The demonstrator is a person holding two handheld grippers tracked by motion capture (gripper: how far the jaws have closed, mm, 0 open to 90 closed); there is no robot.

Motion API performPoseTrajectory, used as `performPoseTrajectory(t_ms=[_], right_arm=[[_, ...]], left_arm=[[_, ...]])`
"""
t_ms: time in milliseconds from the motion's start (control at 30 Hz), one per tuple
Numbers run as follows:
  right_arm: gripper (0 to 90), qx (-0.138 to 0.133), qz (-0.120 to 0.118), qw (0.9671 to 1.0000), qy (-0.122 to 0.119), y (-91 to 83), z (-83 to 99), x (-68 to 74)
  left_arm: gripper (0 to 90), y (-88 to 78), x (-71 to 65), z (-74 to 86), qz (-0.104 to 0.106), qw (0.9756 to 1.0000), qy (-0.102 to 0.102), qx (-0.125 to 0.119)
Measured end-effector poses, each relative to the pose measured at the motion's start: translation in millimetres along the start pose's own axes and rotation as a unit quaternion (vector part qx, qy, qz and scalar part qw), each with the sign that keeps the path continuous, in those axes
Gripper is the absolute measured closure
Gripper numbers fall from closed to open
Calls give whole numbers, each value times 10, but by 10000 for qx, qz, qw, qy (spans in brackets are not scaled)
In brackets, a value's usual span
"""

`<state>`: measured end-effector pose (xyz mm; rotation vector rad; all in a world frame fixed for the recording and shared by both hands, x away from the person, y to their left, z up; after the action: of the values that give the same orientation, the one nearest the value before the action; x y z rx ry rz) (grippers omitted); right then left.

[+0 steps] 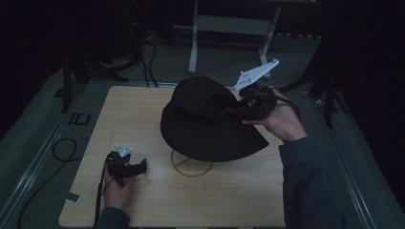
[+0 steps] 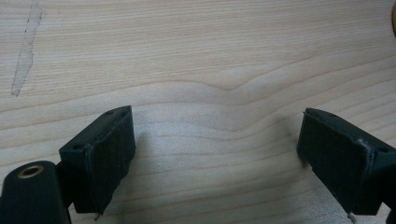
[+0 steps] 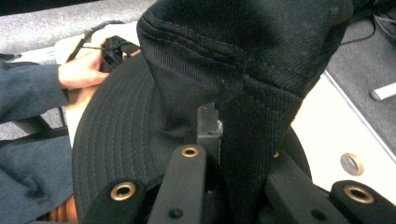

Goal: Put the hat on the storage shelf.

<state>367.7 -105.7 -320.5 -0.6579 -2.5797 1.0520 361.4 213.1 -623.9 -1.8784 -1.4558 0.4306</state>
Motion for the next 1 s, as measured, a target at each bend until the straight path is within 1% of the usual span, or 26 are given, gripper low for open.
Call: performPoseTrajectory(t_ms=[100,167,233,300,333,467,600,667,733,767,833,900,933,967,1000], right_arm=[[852,141,-3,9999,-7,72,8,-4],[833,313,-37,9995,-49,141,32,13],[813,530,5,9985,-110,240,70,23],[801,648,60,9978,-135,319,92,22],[798,668,53,9976,-152,359,97,20],[786,634,3,9980,-16,459,91,-30],[744,821,76,9965,106,561,136,-87],[696,874,125,9960,165,603,155,-113],[600,946,166,9951,215,637,163,-118],[538,994,102,9946,278,658,163,-108],[458,1089,63,9933,374,687,170,-88],[362,1111,180,9927,426,717,172,-87],[341,1096,233,9925,493,725,168,-92],[331,1086,246,9925,512,726,166,-99],[297,1060,287,9924,555,725,163,-107]], left_arm=[[119,0,0,0,1,10000,1,-1],[119,0,-1,0,2,10000,2,0],[118,0,-1,0,4,10000,5,-1],[119,1,-2,-2,4,10000,2,-8],[118,1,-1,-1,3,10000,7,-7],[118,1,-2,-1,8,10000,9,-4],[118,1,-3,-1,11,10000,13,-3],[119,1,-3,-2,11,10000,11,-5],[119,1,-3,-2,11,10000,10,-4],[119,1,-3,-2,11,10000,10,-6],[119,2,-4,-3,10,10000,5,-10],[118,1,-3,-2,11,10000,5,-5],[118,2,-4,-3,11,10000,5,-11],[119,1,-4,-3,10,10000,3,-8],[119,1,-4,-2,11,10000,5,-9]])
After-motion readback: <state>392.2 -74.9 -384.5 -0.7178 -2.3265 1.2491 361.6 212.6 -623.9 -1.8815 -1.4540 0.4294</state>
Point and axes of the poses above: each handheld gripper's, and its own axes: y roughly forward along the jaws, z roughly out of its underside, x roughly to its left, the point moved 8 cm from there along y, roughly forward along the jaws, and after that the axes turned 12 degrees about y, right-handed, at the moved point
